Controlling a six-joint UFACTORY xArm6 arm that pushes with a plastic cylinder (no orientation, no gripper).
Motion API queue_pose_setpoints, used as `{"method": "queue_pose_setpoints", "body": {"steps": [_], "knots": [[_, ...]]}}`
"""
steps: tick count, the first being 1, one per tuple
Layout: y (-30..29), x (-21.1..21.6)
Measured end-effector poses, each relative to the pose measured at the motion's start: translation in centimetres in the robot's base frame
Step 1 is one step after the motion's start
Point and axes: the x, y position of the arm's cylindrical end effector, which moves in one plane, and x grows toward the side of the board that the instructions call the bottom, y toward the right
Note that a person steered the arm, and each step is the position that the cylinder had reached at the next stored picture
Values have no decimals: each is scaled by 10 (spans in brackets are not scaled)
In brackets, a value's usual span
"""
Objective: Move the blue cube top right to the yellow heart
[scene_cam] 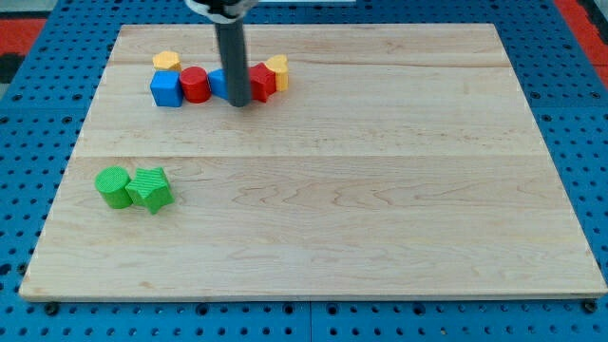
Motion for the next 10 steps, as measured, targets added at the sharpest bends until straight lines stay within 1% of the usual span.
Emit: {"method": "queue_pose_setpoints", "body": {"steps": [1,2,3,4,5,7,8,9,10], "knots": [[-24,27],[-74,53],[-114,3],[-78,-21],[-73,-51],[-10,-80],[23,-77],[83,-77],[152,-97]]}}
